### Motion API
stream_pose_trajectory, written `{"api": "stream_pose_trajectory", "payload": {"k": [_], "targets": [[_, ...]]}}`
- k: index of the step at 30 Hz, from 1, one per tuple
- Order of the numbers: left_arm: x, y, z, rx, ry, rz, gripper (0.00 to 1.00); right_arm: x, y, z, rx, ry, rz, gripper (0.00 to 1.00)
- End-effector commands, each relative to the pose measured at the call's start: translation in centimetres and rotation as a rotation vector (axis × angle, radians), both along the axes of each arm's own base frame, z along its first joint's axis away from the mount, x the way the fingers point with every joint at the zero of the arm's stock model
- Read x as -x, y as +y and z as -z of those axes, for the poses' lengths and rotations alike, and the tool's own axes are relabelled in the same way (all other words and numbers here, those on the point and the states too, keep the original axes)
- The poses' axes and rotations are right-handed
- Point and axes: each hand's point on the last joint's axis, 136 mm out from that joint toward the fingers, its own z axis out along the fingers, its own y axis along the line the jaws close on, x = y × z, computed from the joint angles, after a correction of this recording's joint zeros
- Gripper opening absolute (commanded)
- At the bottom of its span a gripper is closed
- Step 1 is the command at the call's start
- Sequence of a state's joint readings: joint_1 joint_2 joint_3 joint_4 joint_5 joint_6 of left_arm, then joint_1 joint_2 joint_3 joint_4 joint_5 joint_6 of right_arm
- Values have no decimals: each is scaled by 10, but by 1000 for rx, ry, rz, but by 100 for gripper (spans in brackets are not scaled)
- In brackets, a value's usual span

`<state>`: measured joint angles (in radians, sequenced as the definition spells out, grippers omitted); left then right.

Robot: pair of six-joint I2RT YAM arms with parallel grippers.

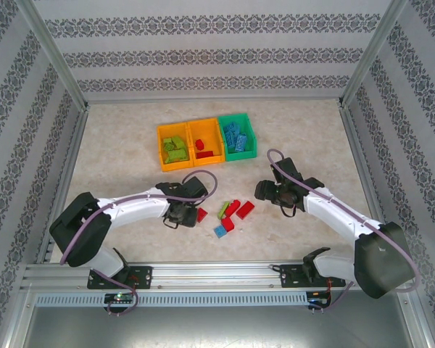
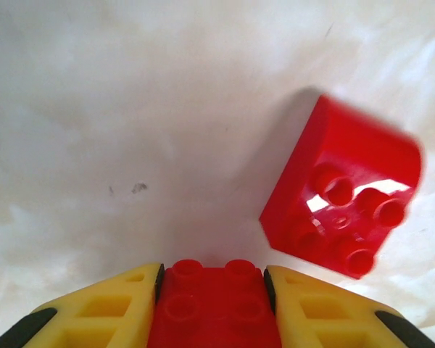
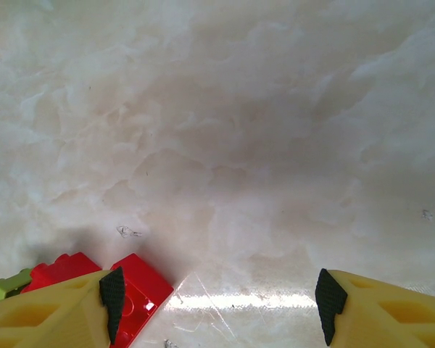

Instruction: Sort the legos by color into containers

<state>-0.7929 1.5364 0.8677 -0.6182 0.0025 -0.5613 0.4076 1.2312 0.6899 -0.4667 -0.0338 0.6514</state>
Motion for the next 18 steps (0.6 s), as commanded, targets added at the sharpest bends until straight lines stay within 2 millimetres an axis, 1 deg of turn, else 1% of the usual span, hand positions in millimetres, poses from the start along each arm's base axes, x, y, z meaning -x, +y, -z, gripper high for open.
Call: {"api": "stream_pose_trajectory", "payload": {"k": [1,5,8,11,14,16,18], "targets": [[-18,-4,-34,-33,-92,26,35,1,0,0,-5,-10,6,73],[-52,-16,-64,-18,-168,45,35,2,6,2,-10,-13,-10,72],[-86,-29,-82,21,-207,51,36,3,15,3,-11,-15,-32,72],[-127,-38,-97,52,-244,41,36,4,24,5,1,-16,-53,72],[-166,-49,-106,105,-254,37,35,5,33,5,10,-19,-73,72],[-193,-56,-108,134,-258,36,35,5,37,6,17,-21,-81,72],[-214,-60,-104,145,-245,33,35,6,39,6,17,-21,-84,72]]}}
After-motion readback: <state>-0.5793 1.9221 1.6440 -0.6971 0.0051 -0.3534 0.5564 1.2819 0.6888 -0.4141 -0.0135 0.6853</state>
